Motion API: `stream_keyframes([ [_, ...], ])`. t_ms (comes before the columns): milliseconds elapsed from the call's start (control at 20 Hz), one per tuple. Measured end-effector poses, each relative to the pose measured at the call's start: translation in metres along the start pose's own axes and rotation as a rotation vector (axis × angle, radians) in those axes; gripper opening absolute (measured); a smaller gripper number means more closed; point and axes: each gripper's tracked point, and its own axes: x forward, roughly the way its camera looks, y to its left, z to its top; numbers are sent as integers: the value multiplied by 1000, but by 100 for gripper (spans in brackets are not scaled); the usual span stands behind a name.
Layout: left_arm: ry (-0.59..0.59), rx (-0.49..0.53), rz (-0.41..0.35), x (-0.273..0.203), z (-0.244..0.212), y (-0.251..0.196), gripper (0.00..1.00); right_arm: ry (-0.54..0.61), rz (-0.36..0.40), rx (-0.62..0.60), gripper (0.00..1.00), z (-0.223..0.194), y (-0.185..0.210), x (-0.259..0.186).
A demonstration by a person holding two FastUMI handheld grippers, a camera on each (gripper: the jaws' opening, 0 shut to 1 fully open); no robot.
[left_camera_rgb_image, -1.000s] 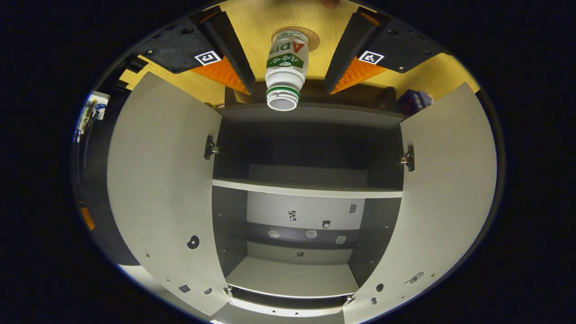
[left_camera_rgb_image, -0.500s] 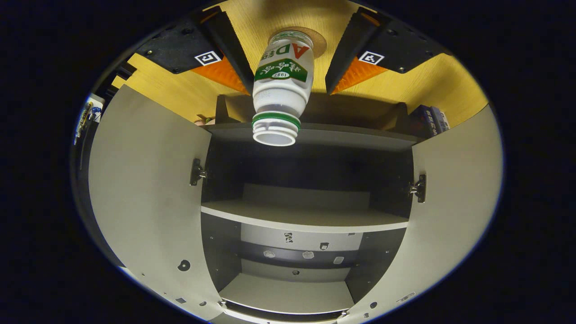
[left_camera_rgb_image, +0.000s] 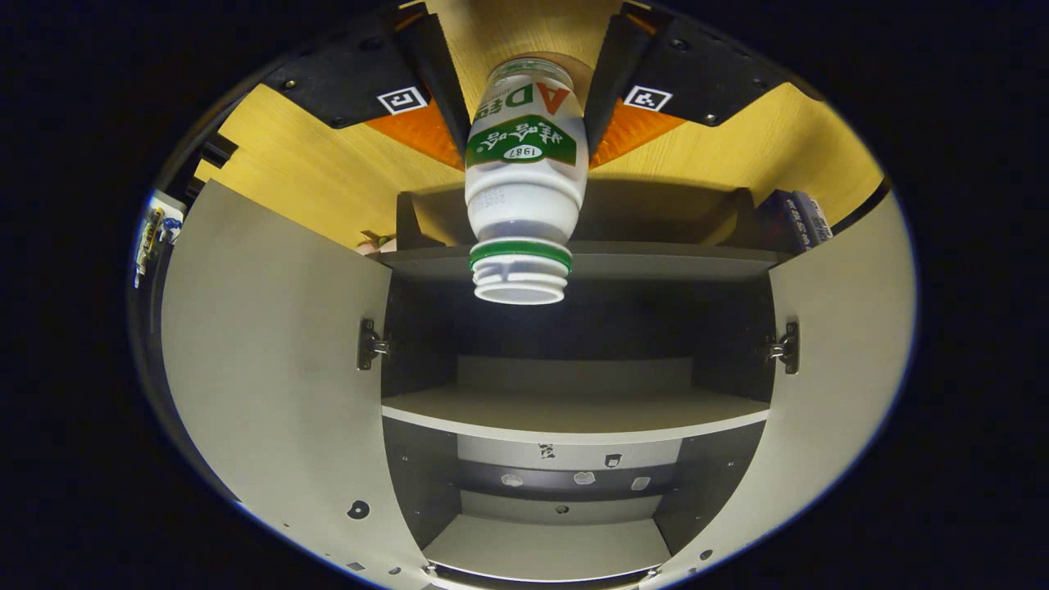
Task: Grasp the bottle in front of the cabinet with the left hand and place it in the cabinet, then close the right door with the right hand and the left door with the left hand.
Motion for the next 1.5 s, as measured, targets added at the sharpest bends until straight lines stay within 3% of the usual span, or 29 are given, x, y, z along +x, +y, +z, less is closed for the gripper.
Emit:
stream_keyframes([
  [300,-50,51,4,-30,54,9,73,-37,-2,8,98,8,-9,1],
  [850,-104,-46,73,-82,190,70,72,-74,33,30,98,12,-22,-4],
  [1150,-131,-64,43,-72,272,82,72,-79,17,39,99,11,-39,-7],
  [1500,-121,-17,7,-17,341,81,72,-70,-14,59,99,9,-58,-12],
])
